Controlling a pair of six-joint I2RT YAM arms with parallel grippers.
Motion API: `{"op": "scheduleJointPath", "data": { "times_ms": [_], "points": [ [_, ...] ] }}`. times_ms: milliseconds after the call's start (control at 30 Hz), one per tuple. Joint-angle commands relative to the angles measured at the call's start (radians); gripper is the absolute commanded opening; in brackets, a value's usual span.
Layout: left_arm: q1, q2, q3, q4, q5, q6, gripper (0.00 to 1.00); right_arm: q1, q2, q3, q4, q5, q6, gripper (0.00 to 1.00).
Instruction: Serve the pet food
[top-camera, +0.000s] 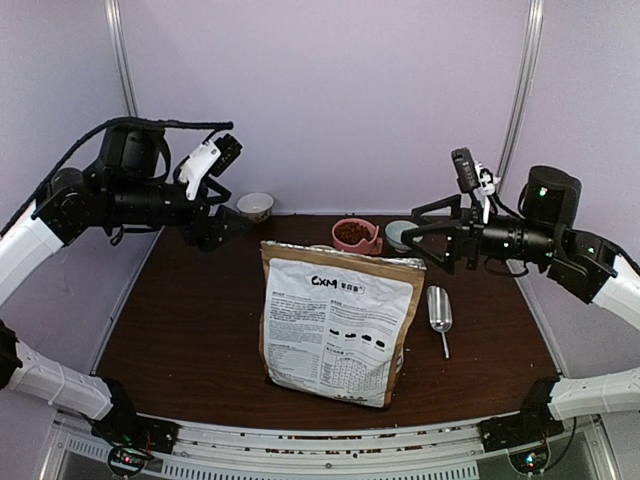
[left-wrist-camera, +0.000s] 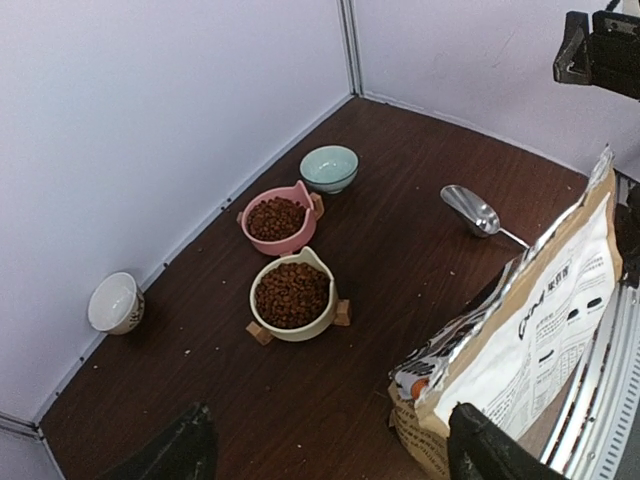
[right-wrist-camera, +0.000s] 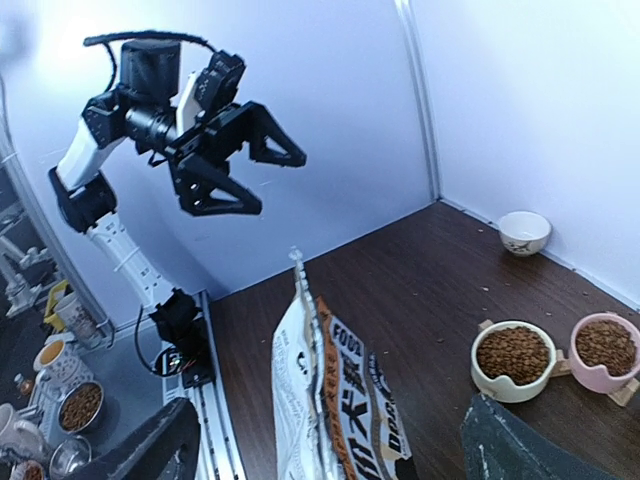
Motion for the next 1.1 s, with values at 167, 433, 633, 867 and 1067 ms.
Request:
{"op": "scheduleJointPath", "data": {
  "times_ms": [167, 433, 633, 867, 1067],
  "points": [
    [0.215, 0.113, -0.101, 0.244, 0.057, -0.254, 0.84, -0.124, 0.155, 0.152, -0.298, 0.394, 0.116, 0.95],
    [0.571, -0.044, -0.486, 0.518, 0.111, -0.401, 0.85, -0.442, 0.165, -0.071, -0.25, 0.392, 0.155, 0.95],
    [0.871, -0.245, -0.787, 0.666, 0.0, -0.503, 0.88, -0.701, 0.089, -0.222, -0.185, 0.357, 0.132, 0.94],
    [0.882, -0.395, -1.047, 0.896, -0.317, -0.372, 0.91, -0.818, -0.164, -0.488, 0.131, 0.45, 0.067, 0.95],
    [0.872, -0.324, -1.23, 1.263, -0.279, -0.192, 0.97, -0.818, -0.266, -0.75, 0.535, 0.543, 0.019, 0.95]
  ]
}}
